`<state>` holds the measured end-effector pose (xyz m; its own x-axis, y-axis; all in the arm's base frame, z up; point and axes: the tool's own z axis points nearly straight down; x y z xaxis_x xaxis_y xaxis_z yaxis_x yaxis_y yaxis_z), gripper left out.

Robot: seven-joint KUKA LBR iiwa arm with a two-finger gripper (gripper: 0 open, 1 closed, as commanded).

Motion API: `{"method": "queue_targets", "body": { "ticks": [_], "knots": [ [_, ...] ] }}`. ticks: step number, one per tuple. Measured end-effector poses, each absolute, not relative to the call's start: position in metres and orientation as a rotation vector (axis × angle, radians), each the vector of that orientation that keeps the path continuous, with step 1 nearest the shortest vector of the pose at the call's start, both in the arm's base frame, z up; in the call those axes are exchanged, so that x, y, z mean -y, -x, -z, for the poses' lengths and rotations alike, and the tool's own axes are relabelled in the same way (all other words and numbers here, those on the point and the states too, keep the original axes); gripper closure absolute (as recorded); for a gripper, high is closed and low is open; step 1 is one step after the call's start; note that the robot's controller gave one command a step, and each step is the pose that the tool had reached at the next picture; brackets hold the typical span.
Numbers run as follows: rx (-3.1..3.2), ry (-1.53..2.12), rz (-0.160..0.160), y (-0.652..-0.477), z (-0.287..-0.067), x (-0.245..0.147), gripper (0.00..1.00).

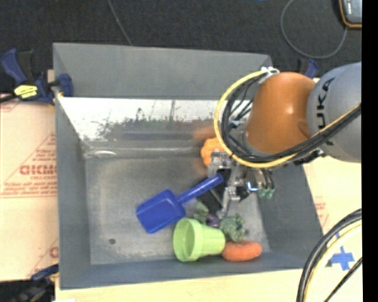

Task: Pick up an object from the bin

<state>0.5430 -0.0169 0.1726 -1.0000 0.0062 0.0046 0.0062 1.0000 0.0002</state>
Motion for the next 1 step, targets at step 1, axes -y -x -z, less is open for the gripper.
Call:
{"method": "queue_targets", "body": {
  "ticks": [1],
  "knots": [
    [3.145, 0.009, -0.001, -0.5449, -0.1771, 0.0171, 0.00]
  ]
}}
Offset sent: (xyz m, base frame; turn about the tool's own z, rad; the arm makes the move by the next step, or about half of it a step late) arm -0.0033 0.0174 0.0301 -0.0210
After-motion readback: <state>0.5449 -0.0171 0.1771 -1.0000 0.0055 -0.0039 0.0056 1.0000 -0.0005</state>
